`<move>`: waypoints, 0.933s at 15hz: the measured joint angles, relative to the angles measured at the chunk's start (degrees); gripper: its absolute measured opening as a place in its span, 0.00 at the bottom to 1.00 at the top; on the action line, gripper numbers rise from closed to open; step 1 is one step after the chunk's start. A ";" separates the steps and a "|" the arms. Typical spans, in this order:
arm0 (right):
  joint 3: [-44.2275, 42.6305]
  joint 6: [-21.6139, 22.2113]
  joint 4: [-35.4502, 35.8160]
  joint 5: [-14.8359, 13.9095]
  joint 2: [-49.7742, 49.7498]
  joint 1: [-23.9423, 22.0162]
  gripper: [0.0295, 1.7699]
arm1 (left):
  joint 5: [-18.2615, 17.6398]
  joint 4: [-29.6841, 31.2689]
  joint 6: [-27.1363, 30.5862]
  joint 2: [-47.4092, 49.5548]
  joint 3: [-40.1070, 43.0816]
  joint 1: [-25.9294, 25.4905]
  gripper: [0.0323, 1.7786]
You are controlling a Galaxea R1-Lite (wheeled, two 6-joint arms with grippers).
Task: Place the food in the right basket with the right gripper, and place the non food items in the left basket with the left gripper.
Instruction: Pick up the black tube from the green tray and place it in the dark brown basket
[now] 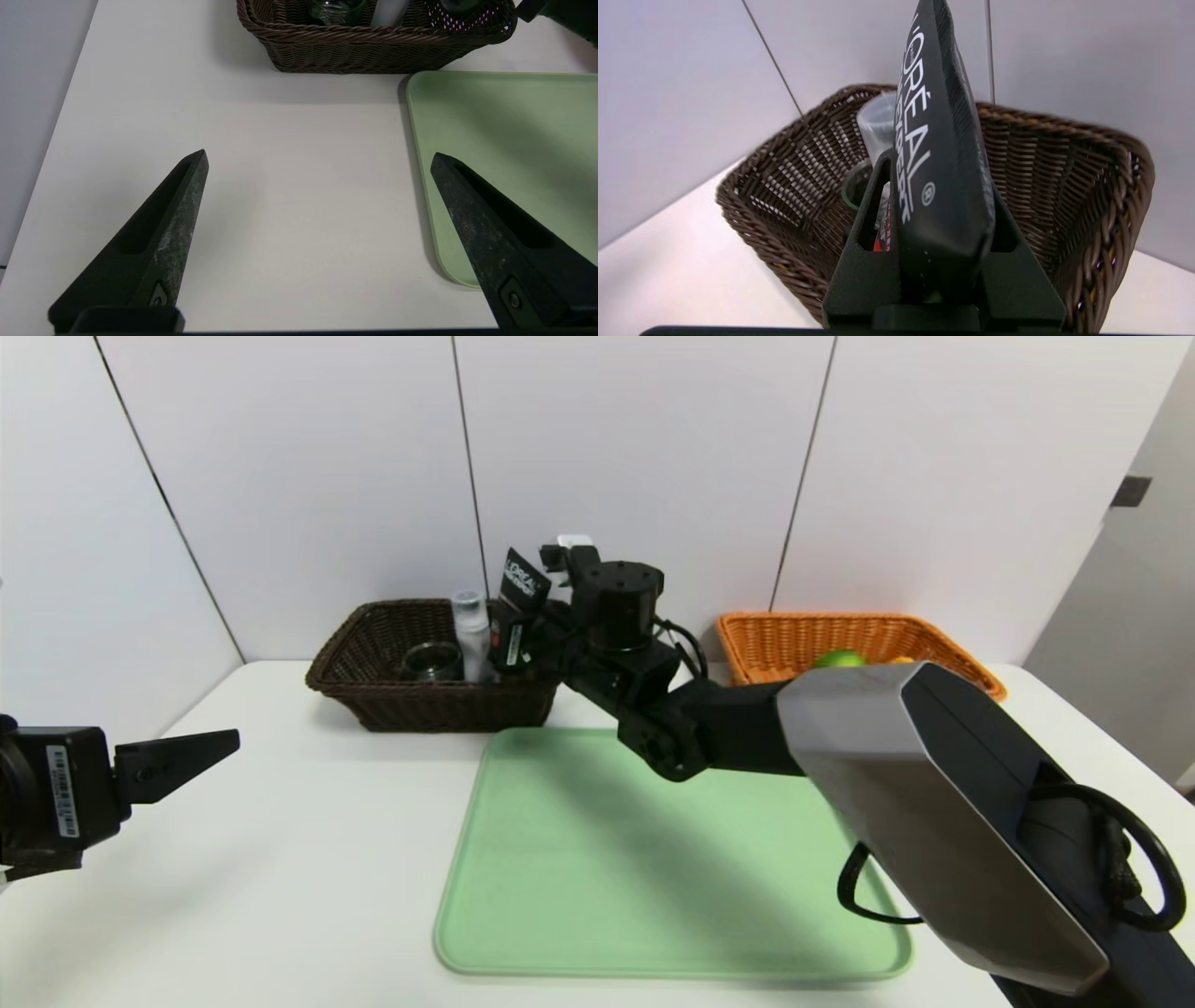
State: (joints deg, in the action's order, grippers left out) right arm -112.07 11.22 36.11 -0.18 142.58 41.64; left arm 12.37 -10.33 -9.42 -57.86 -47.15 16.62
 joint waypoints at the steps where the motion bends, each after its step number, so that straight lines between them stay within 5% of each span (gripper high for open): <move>1: 0.00 -0.56 0.94 -0.06 0.52 -0.05 0.19 | -0.04 0.00 -0.02 0.01 0.16 0.00 0.95; 7: -0.26 -2.54 1.90 -2.02 2.51 -0.41 0.19 | -0.30 0.02 -0.07 0.01 0.61 0.00 0.95; 14: -0.67 -4.58 2.58 -2.73 3.72 -0.55 0.64 | -0.37 0.11 -0.07 0.01 1.10 0.00 0.95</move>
State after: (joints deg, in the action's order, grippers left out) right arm -112.74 6.63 38.69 -2.91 146.30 41.09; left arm 12.01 -10.22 -9.50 -57.84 -46.06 16.62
